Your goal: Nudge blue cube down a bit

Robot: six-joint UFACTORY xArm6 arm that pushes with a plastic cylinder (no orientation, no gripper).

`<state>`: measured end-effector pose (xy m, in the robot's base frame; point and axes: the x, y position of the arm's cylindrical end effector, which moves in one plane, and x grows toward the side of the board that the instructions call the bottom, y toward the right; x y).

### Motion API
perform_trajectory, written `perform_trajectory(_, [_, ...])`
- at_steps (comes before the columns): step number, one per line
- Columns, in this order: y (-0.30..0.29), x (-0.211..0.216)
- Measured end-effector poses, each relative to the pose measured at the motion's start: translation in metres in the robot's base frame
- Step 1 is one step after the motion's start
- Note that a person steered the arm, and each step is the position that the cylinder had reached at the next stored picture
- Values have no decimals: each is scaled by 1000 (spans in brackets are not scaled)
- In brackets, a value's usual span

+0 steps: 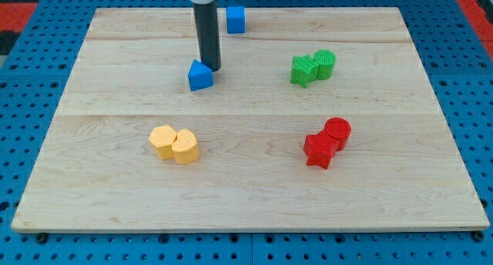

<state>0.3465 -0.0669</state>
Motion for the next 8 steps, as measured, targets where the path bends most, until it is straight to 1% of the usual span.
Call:
perform_trajectory(2, [-21, 3])
perform_trajectory(3, [-45, -18])
perform_trajectory(4, [-47, -85])
perform_trajectory(5, [-36, -151])
perform_trajectory(6, [-34, -155])
perform_trajectory(8, [25, -153])
